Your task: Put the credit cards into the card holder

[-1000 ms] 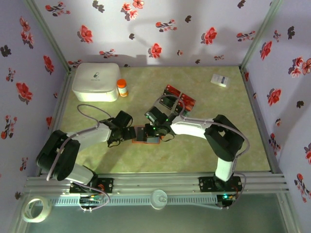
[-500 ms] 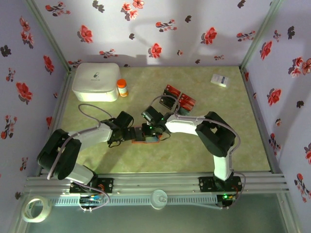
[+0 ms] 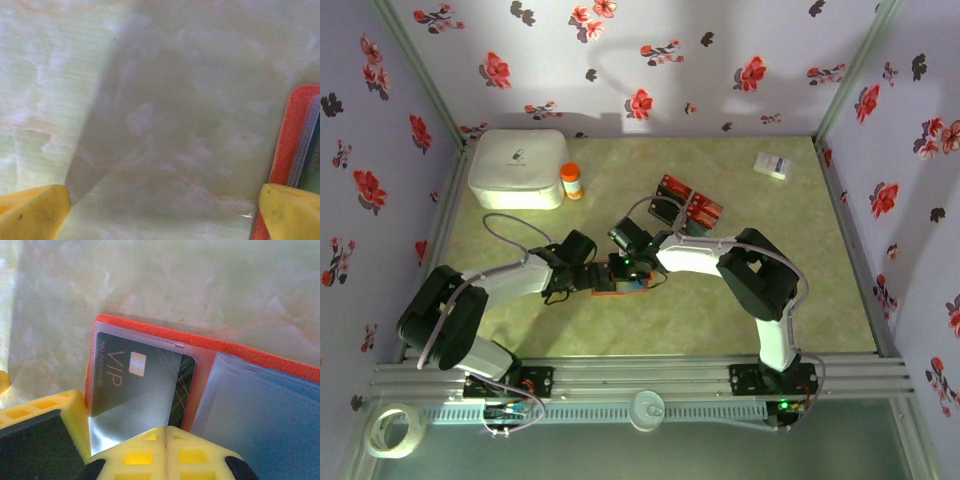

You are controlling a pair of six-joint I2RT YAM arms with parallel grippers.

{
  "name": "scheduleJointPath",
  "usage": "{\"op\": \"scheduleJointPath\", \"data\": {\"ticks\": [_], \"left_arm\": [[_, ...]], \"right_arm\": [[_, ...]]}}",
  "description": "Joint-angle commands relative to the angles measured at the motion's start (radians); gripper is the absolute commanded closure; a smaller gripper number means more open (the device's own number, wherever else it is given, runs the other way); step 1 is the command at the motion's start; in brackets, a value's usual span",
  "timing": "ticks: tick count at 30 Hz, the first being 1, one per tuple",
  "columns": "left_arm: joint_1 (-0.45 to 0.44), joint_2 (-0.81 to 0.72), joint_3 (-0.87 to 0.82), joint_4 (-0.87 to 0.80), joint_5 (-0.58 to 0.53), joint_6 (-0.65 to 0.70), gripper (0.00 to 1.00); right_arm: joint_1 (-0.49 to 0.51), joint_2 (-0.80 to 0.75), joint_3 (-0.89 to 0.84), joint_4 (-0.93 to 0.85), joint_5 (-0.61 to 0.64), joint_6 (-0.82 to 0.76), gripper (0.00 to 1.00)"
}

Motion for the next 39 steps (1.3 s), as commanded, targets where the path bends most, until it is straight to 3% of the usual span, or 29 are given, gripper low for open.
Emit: {"op": "scheduleJointPath", "data": {"ticks": [1,9,39], "left_arm": [[-0.005,0.042,-0.035,0.039,0.049,-0.017,0.0],[-0.004,0.042,-0.036,0.042,0.047,-0.016,0.0],[-0.005,0.049,-0.032,0.044,0.047,-0.014,0.0]], "right_arm": [[0.005,-0.057,-0.006,-0.017,-0.001,0.006,1.0],[-0.014,-0.148,-0.051,-0.061,0.067,-0.011,1.0],[0.016,0.006,-0.019,0.002,0.011,0.021,1.0]]}}
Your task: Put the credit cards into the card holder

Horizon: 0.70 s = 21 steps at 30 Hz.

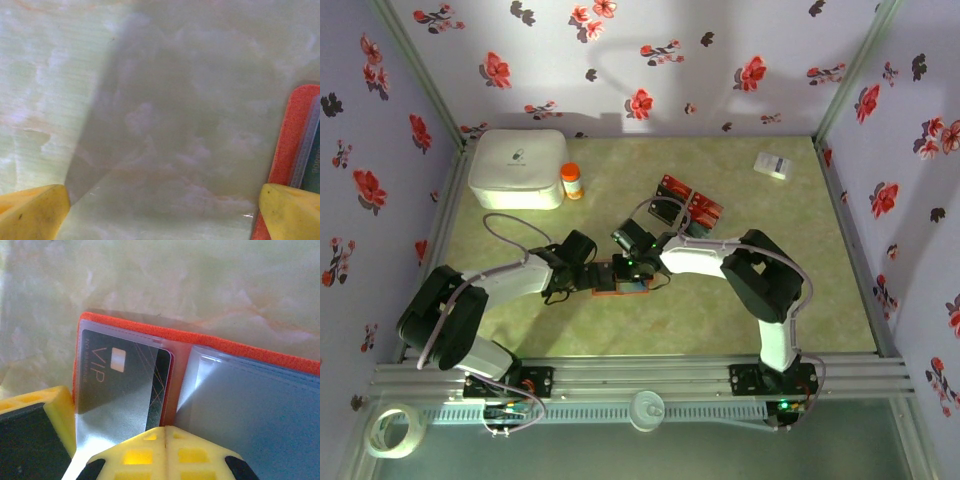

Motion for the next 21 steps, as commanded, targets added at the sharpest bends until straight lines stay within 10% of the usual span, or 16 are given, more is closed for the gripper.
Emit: {"op": "scheduleJointPath", "data": {"ticks": [1,21], "left_arm": [[-0.002,0.048,-0.032,0.042,0.048,-0.015,0.0],[0.062,-0.1,-0.006,-0.058,-0.007,0.018,0.0]], "right_arm": [[0.019,0.032,0.021,-0.005,-0.019,0.012,1.0],[-0.02,-0.154,0.005,-0.117,0.046,-0.037,0.89]]}}
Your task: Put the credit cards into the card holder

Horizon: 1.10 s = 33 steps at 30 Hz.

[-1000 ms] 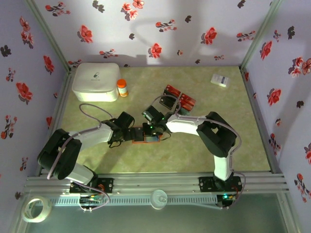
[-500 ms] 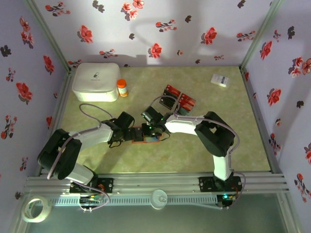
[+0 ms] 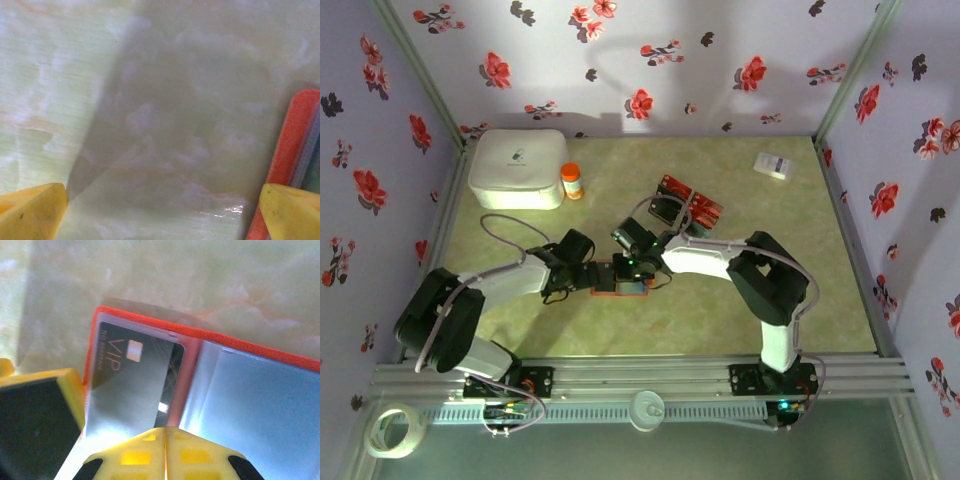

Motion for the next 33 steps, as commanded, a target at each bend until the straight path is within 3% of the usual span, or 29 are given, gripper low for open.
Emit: {"op": "scheduleJointPath", "data": {"ticks": [1,7,16,25,33], "left_arm": [[0.031,-0.07,-0.002,-0.052,-0.02,0.016,0.0],[0.055,-0.163,0.027,-0.093,-0.009,0.034,0.0],[0.021,-0.225,0.076,-0.007,0.128,0.034,0.0],[-0.124,-0.124,0.14,0.066,0.144,0.02,0.0],[-0.174,-0.013,0.121,0.111,0.146,0.027,0.0]], "right_arm": [[-0.023,-0.092,-0.011,-0.052,0.04,-0.032,0.89],[-0.08,-0.185,-0.082,-0.067,0.068,-0.055,0.88],[-0.174,-0.236,-0.177,-0.01,0.0,-0.056,0.88],[-0.186,-0.135,-0.139,0.028,-0.079,-0.048,0.93],[-0.186,-0.072,-0.094,0.021,-0.099,-0.048,0.95]]}}
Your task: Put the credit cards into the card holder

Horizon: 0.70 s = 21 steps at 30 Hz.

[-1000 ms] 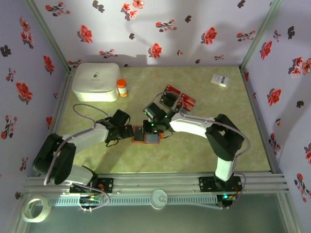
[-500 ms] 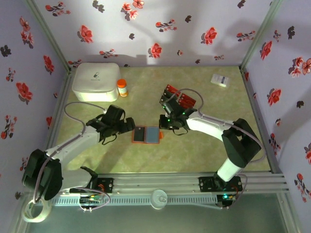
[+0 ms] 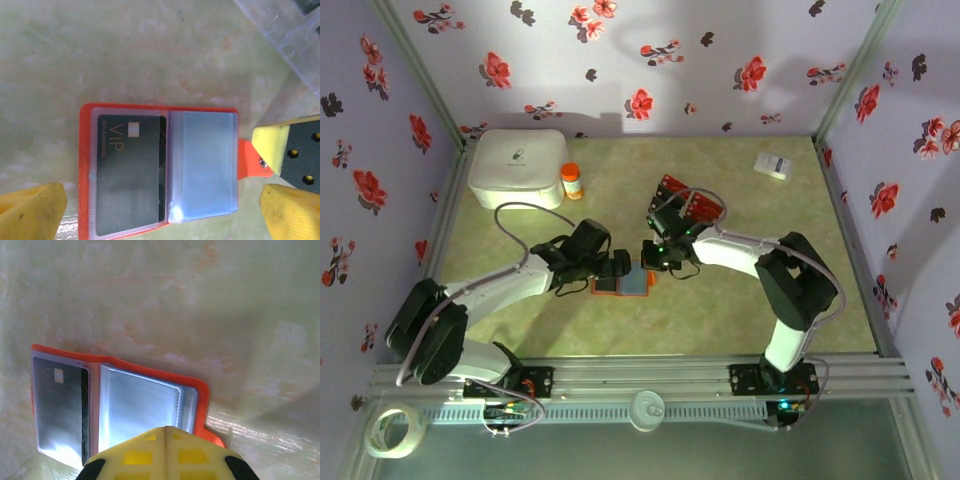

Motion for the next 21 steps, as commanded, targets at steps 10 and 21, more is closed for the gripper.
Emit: {"op": "scheduleJointPath", "data": {"ticks": [10,21], "left_arm": [[-0.01,0.07,-0.06,0.073,0.0,0.017,0.0],[-0.01,0.108,-0.078,0.098,-0.007,0.03,0.0]], "right_arm": [[-0.006,0.056,0.056,0.006,-0.019,-0.007,0.96],[-0.002,0.136,0.052,0.052,-0.05,0.013,0.98]]}}
